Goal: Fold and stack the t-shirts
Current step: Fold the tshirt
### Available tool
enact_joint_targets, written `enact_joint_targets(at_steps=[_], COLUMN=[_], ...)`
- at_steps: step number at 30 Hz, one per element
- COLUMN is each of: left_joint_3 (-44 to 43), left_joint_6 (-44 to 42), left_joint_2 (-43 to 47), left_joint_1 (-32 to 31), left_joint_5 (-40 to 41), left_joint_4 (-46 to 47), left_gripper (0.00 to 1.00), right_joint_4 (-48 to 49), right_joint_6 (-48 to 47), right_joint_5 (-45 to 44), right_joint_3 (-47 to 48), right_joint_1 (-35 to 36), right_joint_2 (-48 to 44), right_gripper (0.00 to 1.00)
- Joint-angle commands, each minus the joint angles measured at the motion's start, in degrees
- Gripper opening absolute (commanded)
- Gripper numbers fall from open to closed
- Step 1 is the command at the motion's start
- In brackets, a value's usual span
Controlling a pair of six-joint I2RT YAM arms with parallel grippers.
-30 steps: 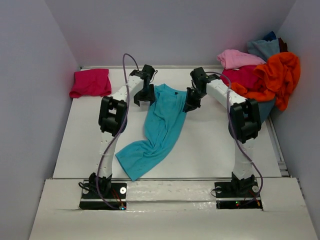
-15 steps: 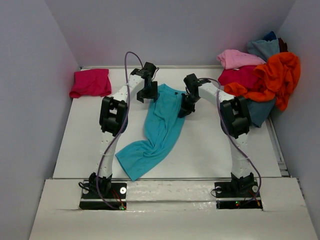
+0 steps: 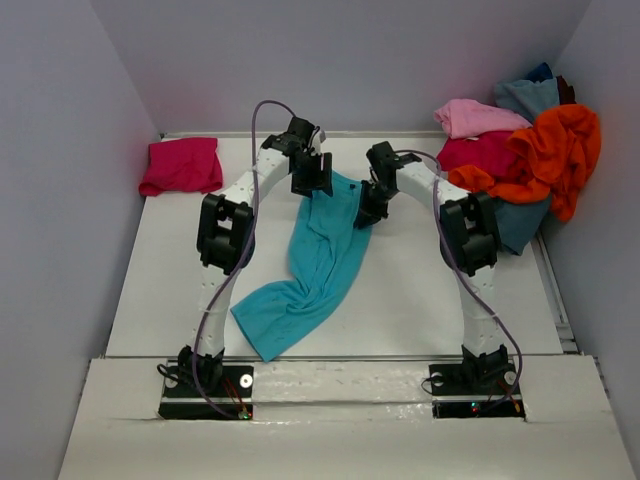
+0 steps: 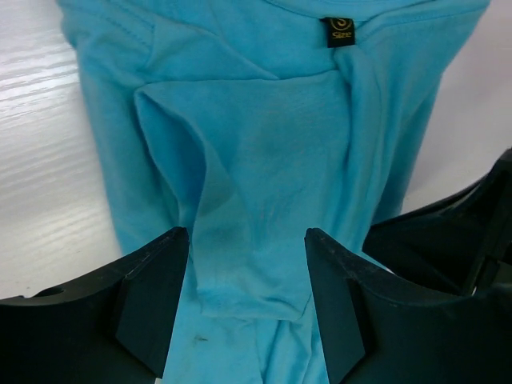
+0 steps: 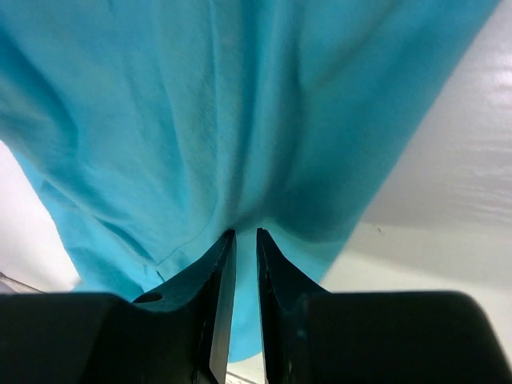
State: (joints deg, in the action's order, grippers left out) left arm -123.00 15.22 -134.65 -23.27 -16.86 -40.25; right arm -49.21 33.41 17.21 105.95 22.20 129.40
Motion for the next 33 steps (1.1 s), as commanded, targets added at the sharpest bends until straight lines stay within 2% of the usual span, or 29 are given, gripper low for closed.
enact_joint_targets(at_steps=[1, 11, 13, 19, 23, 28, 33], left_joint_3=[-1.1, -2.0, -1.6, 0.3, 0.1, -1.1, -3.2], left_joint_6=[-1.3, -1.3, -0.8, -0.1, 0.0, 0.1, 0.2], left_joint_2=[1.2, -3.1, -3.7, -4.0, -3.7, -4.8, -7.3], left_joint_1=[-0.3, 0.3, 0.3, 1.4, 1.4, 1.4, 1.4], left_joint_5=[-5.9, -15.1, -14.6, -7.7, 2.1, 10.4, 15.2], left_joint_4=[0.9, 1.7, 1.2, -1.0, -2.6, -4.4, -5.7], left_gripper=[0.71, 0.72, 0.72, 0.72, 0.73, 0.73, 0.73], right_joint_4=[-0.5, -0.9, -1.0, -2.6, -3.7, -2.1, -3.8], right_joint_6=[-0.1, 0.3, 0.6, 1.6, 2.3, 2.5, 0.9], right_joint_5=[-0.2, -1.4, -1.9, -3.4, -3.2, -2.4, -2.2], right_joint_3=[4.5, 5.9, 6.2, 7.3, 7.1, 5.1, 10.6], right_joint_1=[0.4, 0.4, 0.4, 0.4, 0.4, 0.4, 0.4], right_joint_2=[1.6, 3.4, 3.8, 4.6, 4.8, 4.7, 10.6], right_gripper=[0.23, 0.23, 0.23, 0.23, 0.23, 0.25, 0.25])
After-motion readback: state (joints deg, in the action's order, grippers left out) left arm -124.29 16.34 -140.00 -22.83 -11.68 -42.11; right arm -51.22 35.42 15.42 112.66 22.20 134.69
